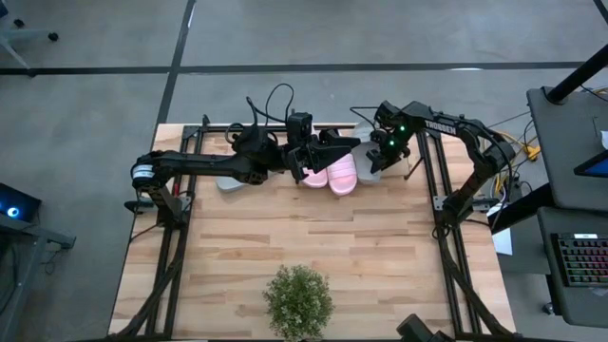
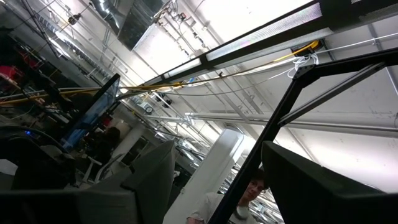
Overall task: Pick and place slides into the shelf
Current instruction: Put the top gray slipper on the shelf
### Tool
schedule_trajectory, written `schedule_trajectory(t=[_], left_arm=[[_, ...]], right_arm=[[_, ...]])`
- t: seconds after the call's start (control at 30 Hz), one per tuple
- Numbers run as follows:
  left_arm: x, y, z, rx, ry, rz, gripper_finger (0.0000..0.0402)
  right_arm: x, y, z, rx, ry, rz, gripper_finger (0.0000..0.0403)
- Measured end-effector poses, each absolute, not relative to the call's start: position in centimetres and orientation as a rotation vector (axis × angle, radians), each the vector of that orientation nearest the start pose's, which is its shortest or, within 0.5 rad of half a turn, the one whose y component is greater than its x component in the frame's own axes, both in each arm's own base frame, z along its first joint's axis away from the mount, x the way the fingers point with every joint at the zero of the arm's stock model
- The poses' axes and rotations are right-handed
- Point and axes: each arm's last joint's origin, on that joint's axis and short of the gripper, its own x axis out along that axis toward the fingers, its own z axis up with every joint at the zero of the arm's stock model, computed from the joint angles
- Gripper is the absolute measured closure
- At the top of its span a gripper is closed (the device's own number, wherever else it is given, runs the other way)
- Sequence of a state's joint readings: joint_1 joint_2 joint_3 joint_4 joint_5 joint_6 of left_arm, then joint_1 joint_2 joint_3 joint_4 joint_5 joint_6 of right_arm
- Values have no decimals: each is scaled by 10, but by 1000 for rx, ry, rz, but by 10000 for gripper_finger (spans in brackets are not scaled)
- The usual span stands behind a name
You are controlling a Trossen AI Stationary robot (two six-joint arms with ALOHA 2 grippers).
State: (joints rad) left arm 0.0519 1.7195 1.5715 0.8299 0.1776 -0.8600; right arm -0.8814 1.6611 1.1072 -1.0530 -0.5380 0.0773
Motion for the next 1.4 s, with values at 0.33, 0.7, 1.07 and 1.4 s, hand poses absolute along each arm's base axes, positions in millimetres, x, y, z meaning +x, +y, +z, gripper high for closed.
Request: schedule_trajectory(t=[0.33, 0.7, 1.07, 1.4], left_arm=[[385, 15, 448, -748, -580, -400, 177], [385, 14, 448, -748, -580, -401, 177], [385, 13, 448, -749, -579, -404, 177], [385, 13, 448, -750, -579, -405, 177]], right_arm=[[192, -211, 218, 982, 1322, -385, 136], [202, -223, 251, 856, 1275, -466, 188], [202, -224, 257, 816, 1287, -491, 383], [199, -225, 255, 770, 1343, -578, 394]])
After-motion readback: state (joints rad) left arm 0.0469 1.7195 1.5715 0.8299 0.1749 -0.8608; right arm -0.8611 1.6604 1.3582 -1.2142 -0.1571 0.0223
